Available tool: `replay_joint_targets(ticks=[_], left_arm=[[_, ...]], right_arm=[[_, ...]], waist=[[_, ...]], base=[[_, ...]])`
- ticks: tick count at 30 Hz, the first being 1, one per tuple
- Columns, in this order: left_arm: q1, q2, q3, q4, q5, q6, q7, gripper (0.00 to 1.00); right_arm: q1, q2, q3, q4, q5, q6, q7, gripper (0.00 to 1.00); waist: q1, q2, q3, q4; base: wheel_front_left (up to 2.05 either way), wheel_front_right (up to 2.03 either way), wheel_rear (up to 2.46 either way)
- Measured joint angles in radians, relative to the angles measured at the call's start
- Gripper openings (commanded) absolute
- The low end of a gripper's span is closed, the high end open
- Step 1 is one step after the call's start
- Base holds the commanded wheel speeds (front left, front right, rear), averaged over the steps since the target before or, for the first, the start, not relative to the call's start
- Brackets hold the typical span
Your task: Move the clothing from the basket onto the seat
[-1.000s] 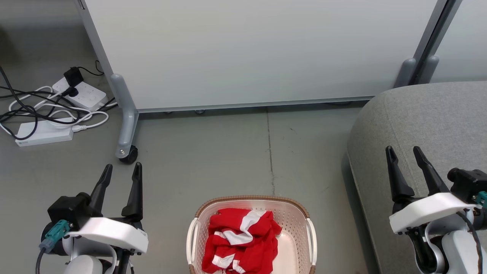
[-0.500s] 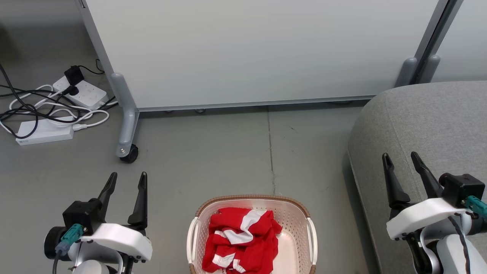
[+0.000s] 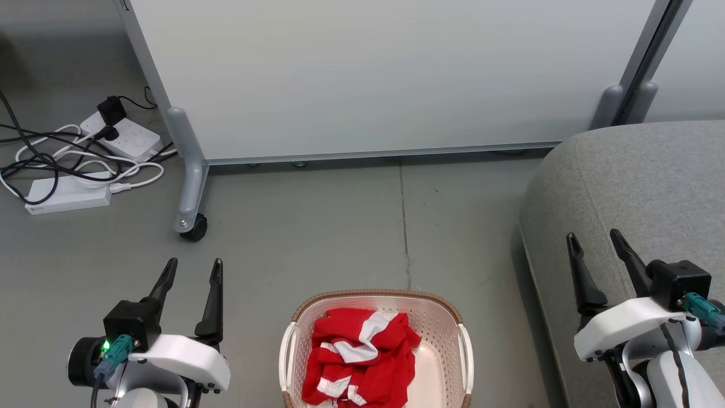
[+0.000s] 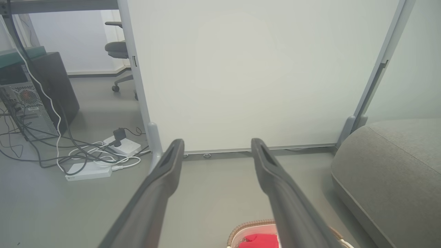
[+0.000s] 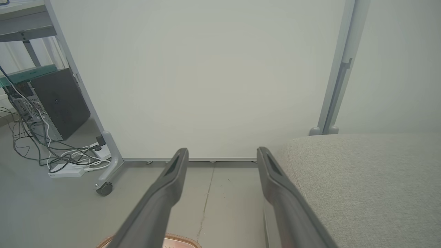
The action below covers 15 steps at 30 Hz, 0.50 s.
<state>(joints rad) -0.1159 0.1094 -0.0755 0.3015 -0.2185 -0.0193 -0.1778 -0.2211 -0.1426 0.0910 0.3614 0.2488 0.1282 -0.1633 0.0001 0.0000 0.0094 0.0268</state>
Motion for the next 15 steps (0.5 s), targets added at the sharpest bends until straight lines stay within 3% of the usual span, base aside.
replay_joint_targets(ticks=[15], left_arm=[[0.000,0.000,-0.009,0.003,0.066,0.025,-0.018,1.00]], right_arm=[[0.000,0.002,-0.007,0.004,-0.018,0.001,-0.022,1.00]], waist=[[0.0000,0.0000,0.002,0.006]], base=[[0.00,0.00,0.00]])
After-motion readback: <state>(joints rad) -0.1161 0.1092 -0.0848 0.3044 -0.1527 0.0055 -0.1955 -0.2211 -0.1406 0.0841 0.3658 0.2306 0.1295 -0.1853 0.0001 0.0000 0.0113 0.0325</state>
